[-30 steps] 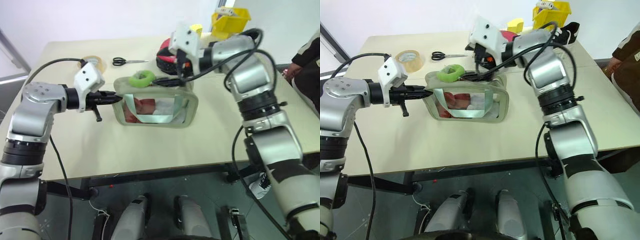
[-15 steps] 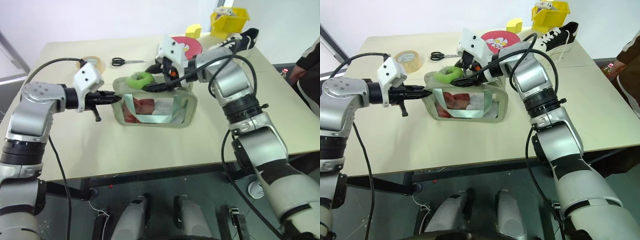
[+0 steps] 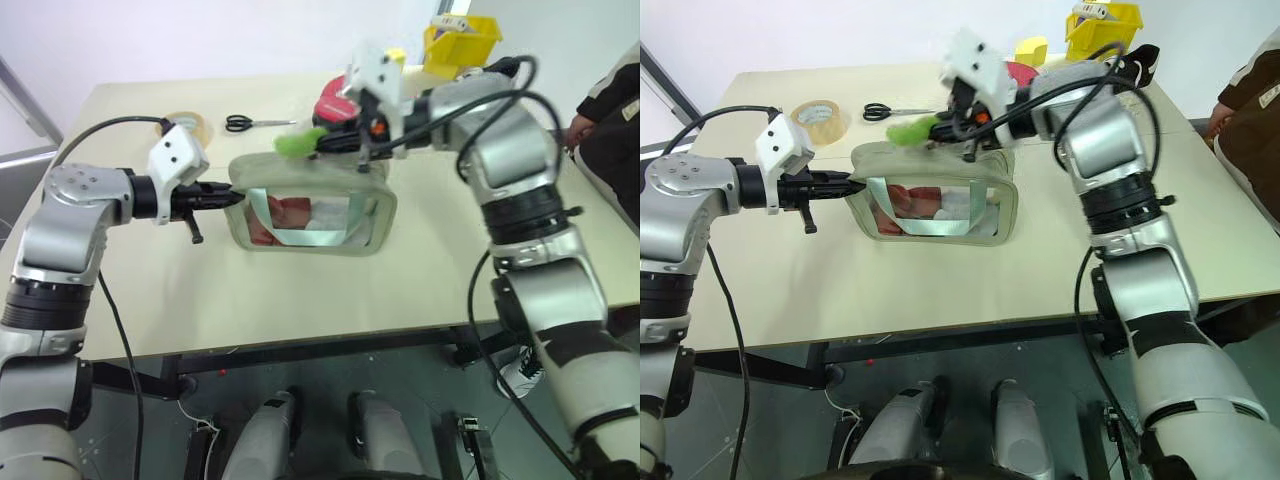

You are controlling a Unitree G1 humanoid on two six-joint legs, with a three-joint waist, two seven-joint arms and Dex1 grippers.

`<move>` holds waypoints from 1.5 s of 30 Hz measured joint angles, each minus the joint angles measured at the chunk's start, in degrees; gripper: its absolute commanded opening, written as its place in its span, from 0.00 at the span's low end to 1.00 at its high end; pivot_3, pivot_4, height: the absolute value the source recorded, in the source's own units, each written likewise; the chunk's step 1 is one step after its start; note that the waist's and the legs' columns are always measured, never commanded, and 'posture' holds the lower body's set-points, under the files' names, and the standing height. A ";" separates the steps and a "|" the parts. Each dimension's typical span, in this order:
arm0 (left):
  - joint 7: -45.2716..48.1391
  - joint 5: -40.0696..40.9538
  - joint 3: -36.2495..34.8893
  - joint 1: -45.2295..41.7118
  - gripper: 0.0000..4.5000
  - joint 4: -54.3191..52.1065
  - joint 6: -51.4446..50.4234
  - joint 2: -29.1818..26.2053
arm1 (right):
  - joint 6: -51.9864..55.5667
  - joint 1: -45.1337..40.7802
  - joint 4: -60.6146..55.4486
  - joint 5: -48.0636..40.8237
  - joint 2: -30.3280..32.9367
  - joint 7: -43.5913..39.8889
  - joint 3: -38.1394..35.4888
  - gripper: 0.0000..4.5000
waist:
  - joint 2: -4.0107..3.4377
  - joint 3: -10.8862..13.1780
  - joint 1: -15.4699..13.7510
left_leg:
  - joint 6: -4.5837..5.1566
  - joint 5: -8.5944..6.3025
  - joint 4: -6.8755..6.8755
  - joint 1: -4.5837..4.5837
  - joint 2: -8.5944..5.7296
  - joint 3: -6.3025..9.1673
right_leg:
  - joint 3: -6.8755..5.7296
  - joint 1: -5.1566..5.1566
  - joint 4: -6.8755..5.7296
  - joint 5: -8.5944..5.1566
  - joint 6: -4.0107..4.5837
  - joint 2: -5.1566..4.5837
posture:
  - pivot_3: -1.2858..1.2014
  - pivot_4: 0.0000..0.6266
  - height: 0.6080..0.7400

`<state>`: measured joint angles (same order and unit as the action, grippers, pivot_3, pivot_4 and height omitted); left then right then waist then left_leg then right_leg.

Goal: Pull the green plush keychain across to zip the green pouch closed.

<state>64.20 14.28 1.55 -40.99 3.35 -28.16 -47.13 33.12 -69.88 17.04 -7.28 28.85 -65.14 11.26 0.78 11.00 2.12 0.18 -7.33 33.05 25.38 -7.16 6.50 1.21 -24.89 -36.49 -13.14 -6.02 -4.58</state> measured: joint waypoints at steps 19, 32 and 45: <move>0.39 0.10 2.13 -1.82 0.00 1.07 -0.07 0.99 | 2.73 24.82 -9.95 2.65 2.76 28.28 -9.20 0.01 | 0.05 -0.05 -0.19 | 0.03 0.01 0.02 -0.07 0.04 0.02 | 0.04 0.16 0.08 -0.01 0.02 -0.02 | 0.52 0.24 1.00; 0.10 0.34 2.02 -0.68 0.00 -1.55 -1.14 0.27 | 8.96 25.77 -9.68 -3.76 -2.84 37.75 -17.54 0.01 | 0.03 -0.05 0.07 | 0.04 0.01 0.02 -0.07 0.04 0.00 | 0.05 0.15 0.09 0.00 0.01 -0.01 | 0.52 0.24 1.00; -0.90 2.09 2.26 0.06 0.00 -3.15 -1.54 0.32 | 17.74 22.07 -16.25 -13.81 -6.85 50.75 -27.51 0.01 | 0.00 -0.02 -0.23 | 0.07 0.00 0.00 0.03 0.03 0.00 | 0.06 0.08 0.15 0.00 0.03 -0.03 | 0.52 0.24 1.00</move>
<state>63.30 16.37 3.81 -40.93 0.19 -29.70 -46.81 50.86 -47.80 0.79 -21.09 22.00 -14.40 -16.25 0.78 10.98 1.89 0.25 -7.33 33.05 25.41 -7.13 6.50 1.27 -24.80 -36.34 -13.14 -5.99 -4.61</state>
